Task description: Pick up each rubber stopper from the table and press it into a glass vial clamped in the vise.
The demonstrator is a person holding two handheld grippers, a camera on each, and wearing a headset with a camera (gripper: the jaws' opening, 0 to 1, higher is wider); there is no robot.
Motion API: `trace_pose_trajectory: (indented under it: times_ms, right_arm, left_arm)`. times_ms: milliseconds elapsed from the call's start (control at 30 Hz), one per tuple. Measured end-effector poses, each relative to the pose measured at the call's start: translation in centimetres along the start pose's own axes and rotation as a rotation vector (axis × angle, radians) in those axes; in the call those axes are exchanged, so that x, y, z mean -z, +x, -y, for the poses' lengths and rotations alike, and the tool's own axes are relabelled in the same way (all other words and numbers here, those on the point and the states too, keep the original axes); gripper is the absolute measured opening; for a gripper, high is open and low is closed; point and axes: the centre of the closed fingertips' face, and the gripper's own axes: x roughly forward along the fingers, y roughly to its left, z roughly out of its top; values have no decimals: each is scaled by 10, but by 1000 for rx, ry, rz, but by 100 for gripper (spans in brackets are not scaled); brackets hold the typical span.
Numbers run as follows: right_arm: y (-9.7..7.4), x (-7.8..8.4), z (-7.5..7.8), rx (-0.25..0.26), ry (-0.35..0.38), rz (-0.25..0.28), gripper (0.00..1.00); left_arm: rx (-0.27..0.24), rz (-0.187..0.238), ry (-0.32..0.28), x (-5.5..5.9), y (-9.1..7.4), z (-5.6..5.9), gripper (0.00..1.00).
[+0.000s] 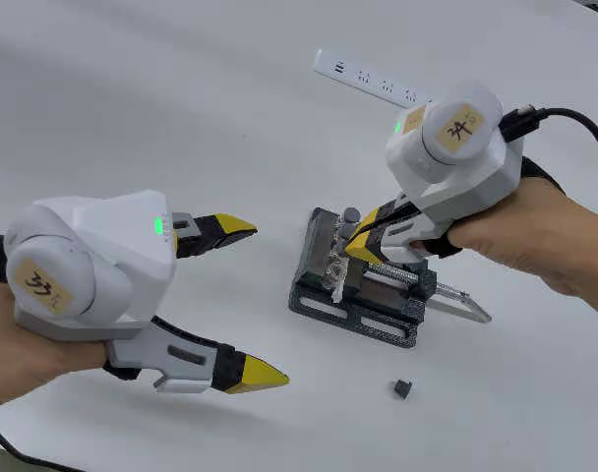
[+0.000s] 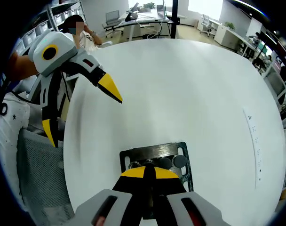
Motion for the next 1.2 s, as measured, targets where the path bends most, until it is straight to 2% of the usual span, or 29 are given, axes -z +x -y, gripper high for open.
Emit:
trace_pose_trajectory:
  times_ms: [633, 900, 1200]
  right_arm:
    - [3, -2, 2, -25, 5, -55, 0]
    - [4, -3, -1, -37, -37, -120, 0]
    - [6, -3, 0, -50, -23, -137, 0]
  left_arm:
    - [-3, 19, -3, -2, 3, -6, 82]
    - [-5, 31, -8, -4, 5, -7, 82]
    - [-9, 37, -8, -5, 6, -8, 82]
